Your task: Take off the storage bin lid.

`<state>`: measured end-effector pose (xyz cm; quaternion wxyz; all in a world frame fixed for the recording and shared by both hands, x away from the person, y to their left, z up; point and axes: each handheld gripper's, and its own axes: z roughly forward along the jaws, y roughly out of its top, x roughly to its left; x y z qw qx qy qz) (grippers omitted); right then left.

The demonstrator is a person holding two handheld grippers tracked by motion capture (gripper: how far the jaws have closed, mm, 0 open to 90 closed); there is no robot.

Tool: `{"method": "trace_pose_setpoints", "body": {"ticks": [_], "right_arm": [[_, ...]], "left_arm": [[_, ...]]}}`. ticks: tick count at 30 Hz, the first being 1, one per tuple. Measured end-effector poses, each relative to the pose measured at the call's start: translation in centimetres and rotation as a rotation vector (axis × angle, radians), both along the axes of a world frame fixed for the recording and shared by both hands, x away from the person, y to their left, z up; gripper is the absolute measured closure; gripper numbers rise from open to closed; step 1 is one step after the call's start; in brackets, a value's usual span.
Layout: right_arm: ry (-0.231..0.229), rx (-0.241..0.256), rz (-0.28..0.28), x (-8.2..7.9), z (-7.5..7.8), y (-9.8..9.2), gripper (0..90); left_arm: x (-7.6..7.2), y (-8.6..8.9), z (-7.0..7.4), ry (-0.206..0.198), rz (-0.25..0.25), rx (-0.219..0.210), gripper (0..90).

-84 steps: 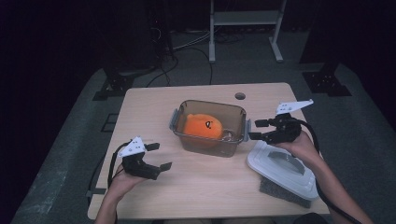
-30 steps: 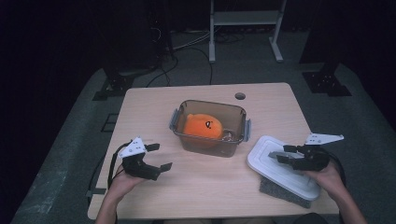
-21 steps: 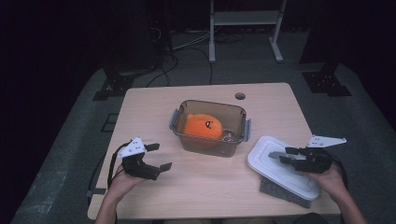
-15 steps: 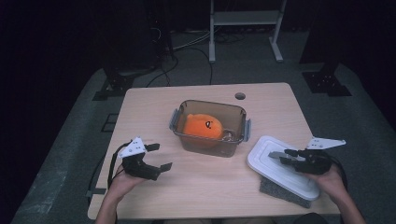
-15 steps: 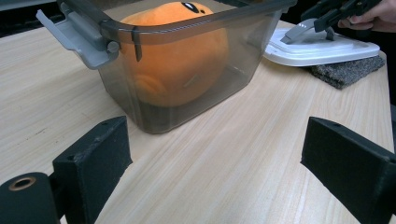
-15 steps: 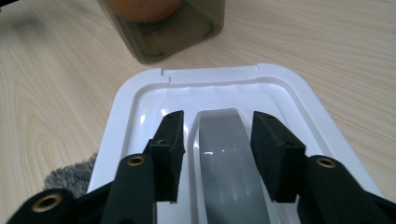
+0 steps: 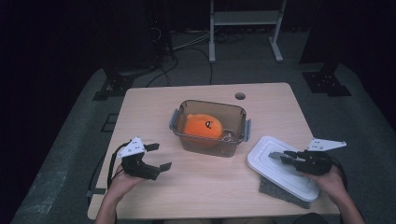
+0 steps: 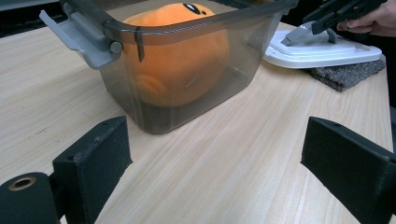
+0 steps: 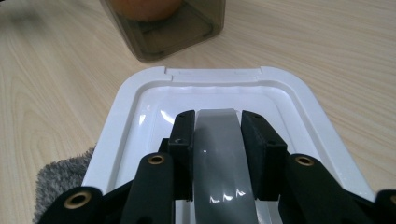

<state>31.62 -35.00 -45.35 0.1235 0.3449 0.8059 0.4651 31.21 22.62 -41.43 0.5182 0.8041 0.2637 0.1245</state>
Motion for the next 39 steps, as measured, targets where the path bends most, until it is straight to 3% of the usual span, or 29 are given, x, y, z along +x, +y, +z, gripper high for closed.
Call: {"method": "trace_pose_setpoints", "body": {"ticks": [14,39], "right_arm": [[-0.005,0.026,0.017,-0.1,1.1,-0.2,65.6],[-0.086,0.026,0.069,-1.5,8.3,-0.6,65.6]], "left_arm": [[0.0,0.1,0.0,0.001,0.003,-0.005,7.5],[0.0,0.2,0.0,0.006,0.002,-0.014,7.4]]}}
